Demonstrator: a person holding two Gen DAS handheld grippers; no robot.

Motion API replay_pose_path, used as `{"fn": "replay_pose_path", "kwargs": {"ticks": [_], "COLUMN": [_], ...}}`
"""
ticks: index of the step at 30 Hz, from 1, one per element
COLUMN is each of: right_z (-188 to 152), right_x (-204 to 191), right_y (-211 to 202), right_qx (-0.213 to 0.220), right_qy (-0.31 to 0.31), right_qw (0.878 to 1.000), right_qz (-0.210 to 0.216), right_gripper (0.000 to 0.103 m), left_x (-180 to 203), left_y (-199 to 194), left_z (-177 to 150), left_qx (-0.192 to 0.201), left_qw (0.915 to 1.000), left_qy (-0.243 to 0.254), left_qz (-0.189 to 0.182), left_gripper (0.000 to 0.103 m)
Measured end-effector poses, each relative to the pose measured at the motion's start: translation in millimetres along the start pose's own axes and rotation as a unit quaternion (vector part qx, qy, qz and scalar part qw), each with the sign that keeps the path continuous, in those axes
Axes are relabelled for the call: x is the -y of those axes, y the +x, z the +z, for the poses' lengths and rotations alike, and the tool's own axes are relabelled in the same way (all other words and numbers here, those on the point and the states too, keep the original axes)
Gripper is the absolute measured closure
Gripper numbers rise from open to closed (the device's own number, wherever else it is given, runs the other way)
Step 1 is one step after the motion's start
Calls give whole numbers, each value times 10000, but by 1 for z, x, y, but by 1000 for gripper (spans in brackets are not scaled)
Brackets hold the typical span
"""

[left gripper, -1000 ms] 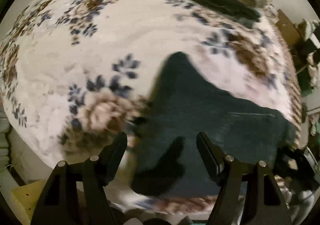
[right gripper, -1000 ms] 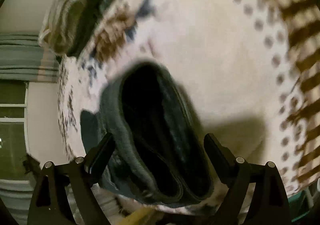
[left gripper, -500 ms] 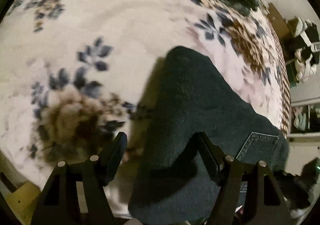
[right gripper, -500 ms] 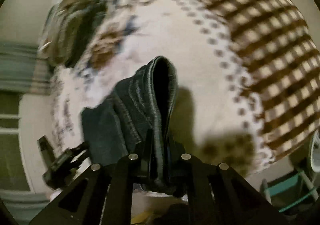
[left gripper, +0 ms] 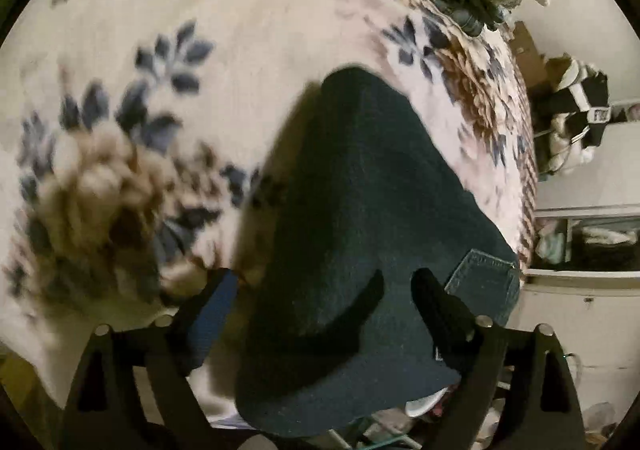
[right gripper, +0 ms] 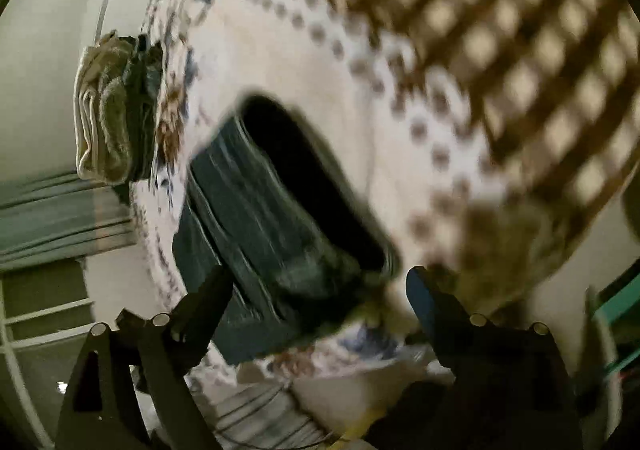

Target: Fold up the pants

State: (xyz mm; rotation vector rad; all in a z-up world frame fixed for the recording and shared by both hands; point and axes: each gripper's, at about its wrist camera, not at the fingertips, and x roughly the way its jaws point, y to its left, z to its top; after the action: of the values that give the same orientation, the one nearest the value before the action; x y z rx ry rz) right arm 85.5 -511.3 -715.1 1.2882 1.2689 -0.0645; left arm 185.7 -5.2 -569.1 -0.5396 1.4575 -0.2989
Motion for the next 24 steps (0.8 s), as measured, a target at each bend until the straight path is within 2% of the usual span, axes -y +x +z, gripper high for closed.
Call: {"fn": "replay_pose_path", "kwargs": {"ticks": [3,4,6,11,13,18,21,22,23,24], "right_z": [-7,-8,-7,-6,-5,-10,-14,-15,-18,-19], "right_x": [1,2,1,-19,-16,-19,-19,-17,-17,-16], "right_y": [35,43,51,67,73,83,83,79,78,75], "right_qx": [-120,-50,152,127,110,316,459,481,521,549], "right_qy": [-47,-68,-144,-141,-119,29,83,112,108,96], "right_qw": [9999,9997,9979,9927,9942,9940,9939,9937,9935,9936], "right_qz": [107,243,607,1192,1064,1046,1000,1006,1003,982], "right_gripper": [11,7,6,6,7,9,25,31,38,41], "left_x": [-9,-11,-10,-8,-11,-21,-19,-19,-19,-18], "left_y": [20,24,24,27,29,24,22,20,17,15], "left_z": [-6,-7,-8,-5,-5,-8,-9,-10,-11,-13], "left_qx": [-171,-150,-96,-105,-97,-28,100,172,216,263], "left_qw": [9997,9996,9997,9994,9991,9983,9972,9957,9954,9964], "left_qy": [-150,-156,-87,-57,-82,-159,-191,-215,-207,-152], "left_qz": [-117,-171,-221,-319,-400,-554,-712,-882,-907,-794], "left_gripper": [13,12,11,11,11,10,10,19,36,39]}}
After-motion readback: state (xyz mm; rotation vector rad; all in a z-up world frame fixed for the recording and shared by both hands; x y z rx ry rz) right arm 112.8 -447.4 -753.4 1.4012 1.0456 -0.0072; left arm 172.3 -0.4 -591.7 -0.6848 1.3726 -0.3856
